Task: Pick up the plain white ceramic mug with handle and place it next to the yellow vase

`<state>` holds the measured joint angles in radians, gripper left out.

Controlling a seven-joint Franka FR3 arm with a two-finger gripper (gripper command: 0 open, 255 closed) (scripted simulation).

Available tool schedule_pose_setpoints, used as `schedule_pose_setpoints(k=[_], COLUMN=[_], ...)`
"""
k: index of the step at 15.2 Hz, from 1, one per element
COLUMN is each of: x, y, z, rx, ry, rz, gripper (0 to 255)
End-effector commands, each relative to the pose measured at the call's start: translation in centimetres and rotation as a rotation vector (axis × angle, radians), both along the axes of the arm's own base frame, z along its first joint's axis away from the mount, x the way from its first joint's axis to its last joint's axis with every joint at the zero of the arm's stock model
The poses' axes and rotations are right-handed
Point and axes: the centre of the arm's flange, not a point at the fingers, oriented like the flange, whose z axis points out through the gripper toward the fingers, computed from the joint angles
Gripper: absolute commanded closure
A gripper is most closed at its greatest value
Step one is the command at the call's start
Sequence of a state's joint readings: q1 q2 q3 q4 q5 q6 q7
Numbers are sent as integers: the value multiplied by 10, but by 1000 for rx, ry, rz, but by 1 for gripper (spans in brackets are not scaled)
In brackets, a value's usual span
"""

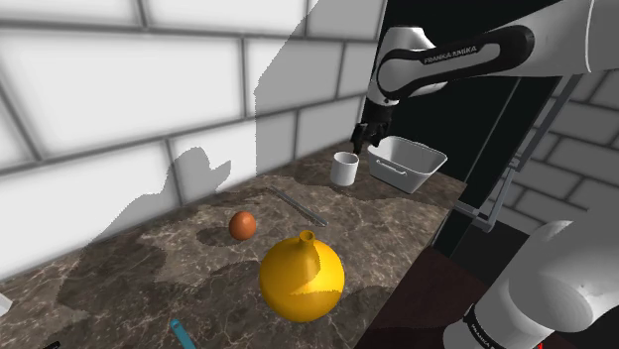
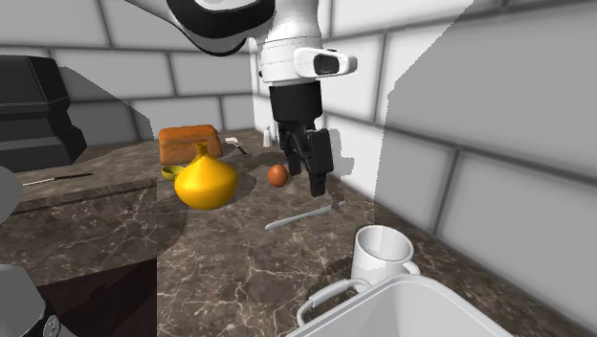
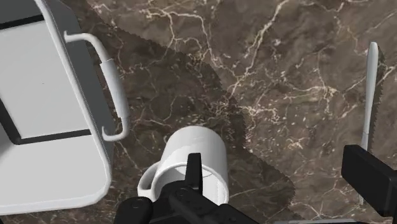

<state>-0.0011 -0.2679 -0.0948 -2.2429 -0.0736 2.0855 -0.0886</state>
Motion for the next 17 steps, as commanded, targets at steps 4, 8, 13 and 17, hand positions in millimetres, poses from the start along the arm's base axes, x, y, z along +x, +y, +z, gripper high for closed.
schedule_pose_setpoints(k=[4, 8, 13, 17], x=[51, 92, 127, 129], y=[-10, -19, -28, -29], z=[-42, -74, -107, -127], rx=[13, 23, 32, 32], ry=[-4, -7, -10, -10], rz=[-31, -55, -75, -75], gripper=[0, 0, 0, 0])
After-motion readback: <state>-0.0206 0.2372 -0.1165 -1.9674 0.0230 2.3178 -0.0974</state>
